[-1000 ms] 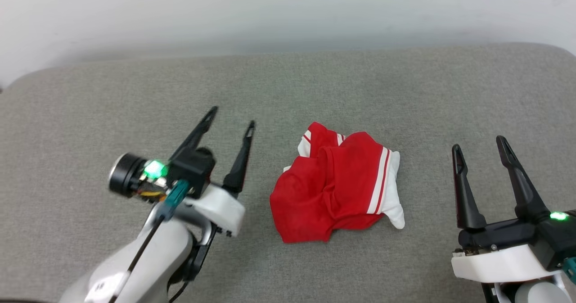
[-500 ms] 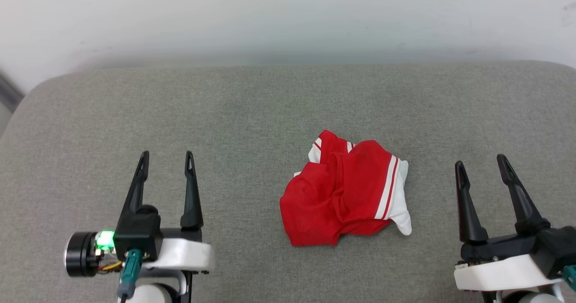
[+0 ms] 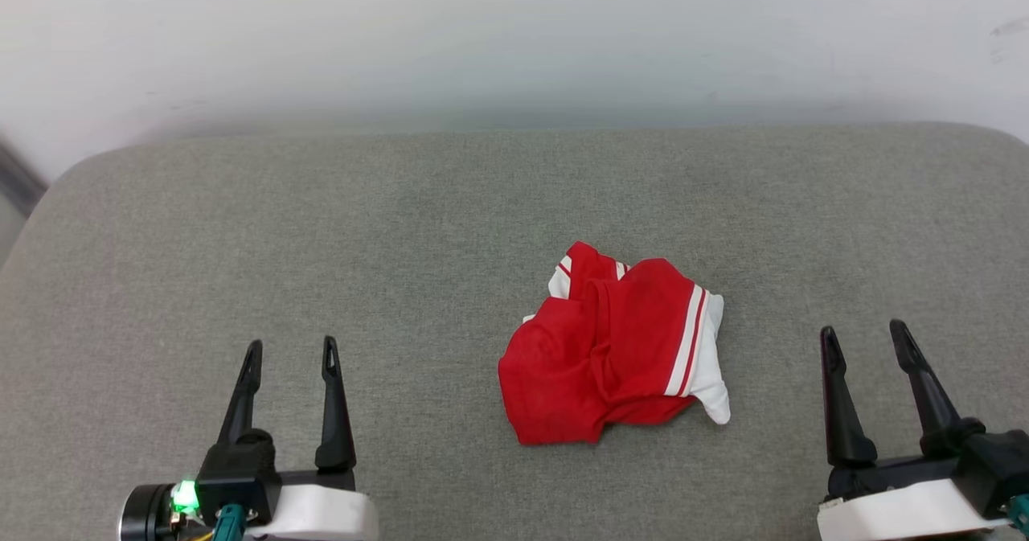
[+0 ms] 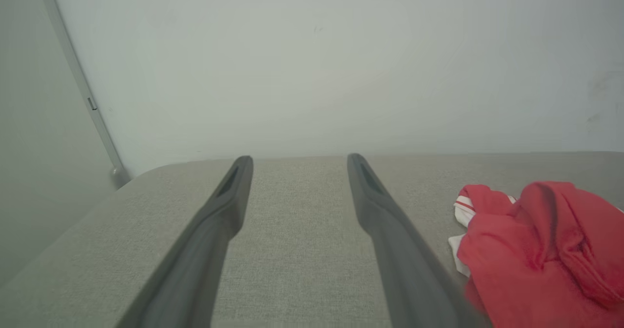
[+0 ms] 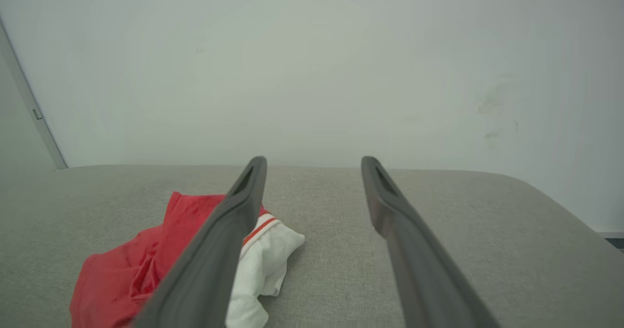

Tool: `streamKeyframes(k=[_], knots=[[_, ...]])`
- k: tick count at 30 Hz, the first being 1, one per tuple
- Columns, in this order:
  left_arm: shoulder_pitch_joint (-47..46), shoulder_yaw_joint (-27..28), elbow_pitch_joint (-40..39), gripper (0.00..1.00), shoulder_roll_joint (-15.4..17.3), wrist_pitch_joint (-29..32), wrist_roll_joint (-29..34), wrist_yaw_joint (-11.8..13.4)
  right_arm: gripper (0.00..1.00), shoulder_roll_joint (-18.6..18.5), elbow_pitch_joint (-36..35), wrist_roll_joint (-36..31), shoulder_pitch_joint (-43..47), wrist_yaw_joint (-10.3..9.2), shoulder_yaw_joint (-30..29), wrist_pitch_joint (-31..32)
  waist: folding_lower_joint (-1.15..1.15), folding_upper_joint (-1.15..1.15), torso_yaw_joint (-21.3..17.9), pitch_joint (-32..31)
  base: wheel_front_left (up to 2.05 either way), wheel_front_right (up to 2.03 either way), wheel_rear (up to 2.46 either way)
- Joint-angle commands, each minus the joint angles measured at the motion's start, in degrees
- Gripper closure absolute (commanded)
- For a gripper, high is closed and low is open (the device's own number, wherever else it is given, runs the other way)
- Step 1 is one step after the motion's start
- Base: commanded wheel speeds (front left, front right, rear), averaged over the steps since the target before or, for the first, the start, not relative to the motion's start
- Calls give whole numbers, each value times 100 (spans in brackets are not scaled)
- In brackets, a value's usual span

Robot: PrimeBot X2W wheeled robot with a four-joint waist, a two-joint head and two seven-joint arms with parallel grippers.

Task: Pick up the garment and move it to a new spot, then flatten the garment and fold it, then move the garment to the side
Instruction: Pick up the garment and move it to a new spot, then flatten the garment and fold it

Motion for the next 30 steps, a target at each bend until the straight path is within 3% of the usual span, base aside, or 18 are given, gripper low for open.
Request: streamKeyframes(k=[1,16,30], knots=[[127,132,35,0,-109,-15,104,-122,0,7,35,56,105,-2,-25,-14,0,0,-13,-24,0,0,0],[467,809,177,0,-699,-15,613,-884,0,7,1,156,285,-2,-66,-14,0,0,-35,-74,0,0,0],[488,1021,282,0,-851,-15,726,-1088,0,7,-204,111,-196,-2,-236,-14,0,0,-45,-91,0,0,0]])
